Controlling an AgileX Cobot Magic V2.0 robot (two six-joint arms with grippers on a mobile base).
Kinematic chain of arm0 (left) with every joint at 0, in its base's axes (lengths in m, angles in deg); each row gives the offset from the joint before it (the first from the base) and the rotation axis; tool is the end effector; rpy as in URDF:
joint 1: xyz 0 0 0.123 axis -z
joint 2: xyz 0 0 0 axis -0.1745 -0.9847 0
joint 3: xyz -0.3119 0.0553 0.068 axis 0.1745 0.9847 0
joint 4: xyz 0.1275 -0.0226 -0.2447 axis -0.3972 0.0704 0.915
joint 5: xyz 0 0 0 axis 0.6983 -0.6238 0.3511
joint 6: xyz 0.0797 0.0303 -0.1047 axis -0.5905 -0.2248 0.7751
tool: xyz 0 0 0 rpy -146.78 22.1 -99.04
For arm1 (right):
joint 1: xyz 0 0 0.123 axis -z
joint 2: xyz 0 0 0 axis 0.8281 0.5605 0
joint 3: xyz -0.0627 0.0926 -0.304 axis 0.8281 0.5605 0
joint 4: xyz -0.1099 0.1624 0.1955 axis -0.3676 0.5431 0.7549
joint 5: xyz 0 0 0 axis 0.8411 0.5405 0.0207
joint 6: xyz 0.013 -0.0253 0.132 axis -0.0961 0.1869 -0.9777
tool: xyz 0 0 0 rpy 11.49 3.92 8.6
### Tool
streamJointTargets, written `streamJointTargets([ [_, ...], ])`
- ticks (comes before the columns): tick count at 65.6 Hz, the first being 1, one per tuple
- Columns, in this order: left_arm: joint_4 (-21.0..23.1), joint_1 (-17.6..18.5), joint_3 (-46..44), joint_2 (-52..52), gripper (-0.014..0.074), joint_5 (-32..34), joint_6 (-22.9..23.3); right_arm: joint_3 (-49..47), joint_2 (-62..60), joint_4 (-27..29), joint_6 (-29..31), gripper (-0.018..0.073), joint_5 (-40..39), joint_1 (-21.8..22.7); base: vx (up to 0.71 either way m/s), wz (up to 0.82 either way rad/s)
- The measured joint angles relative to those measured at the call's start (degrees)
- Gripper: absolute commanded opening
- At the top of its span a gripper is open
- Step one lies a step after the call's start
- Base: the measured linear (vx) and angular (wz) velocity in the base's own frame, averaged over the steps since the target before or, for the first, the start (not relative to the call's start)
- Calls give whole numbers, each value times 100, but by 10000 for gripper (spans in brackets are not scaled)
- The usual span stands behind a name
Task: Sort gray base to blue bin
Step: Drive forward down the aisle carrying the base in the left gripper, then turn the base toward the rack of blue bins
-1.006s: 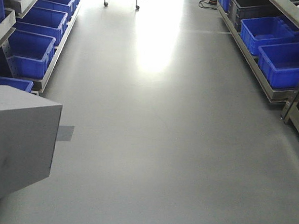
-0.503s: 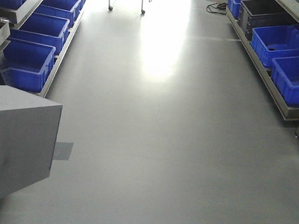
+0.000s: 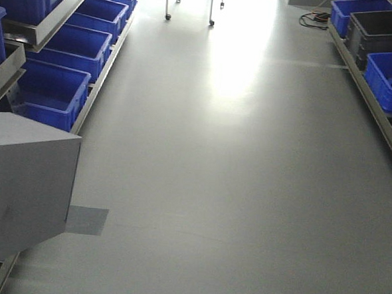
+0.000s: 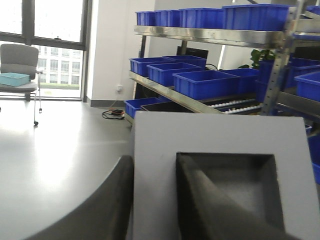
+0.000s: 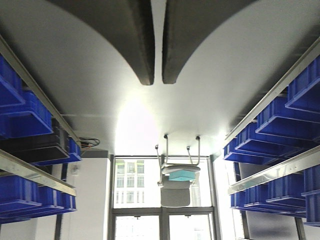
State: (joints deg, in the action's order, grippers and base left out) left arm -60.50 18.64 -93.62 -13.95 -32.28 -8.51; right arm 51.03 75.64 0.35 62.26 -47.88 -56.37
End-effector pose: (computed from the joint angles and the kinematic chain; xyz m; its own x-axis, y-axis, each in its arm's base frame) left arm 0.0945 -0.0517 0.3560 -0.0472 -0.1954 -0.9796 0.4800 0.8556 -0.1938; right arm 0.0867 0.0004 0.1944 -0.0149 0.0285 -0.9995 -0.0054 0.9996 0.0286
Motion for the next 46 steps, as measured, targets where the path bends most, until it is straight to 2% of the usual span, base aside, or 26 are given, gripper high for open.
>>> streamJointTargets([
  [23, 0, 0, 0, 0, -5, 0, 0, 0, 0, 0, 0, -4, 0, 0, 27, 32],
  [46, 0, 0, 0, 0, -5, 5, 0, 0, 0, 0, 0, -4, 0, 0, 20, 68],
])
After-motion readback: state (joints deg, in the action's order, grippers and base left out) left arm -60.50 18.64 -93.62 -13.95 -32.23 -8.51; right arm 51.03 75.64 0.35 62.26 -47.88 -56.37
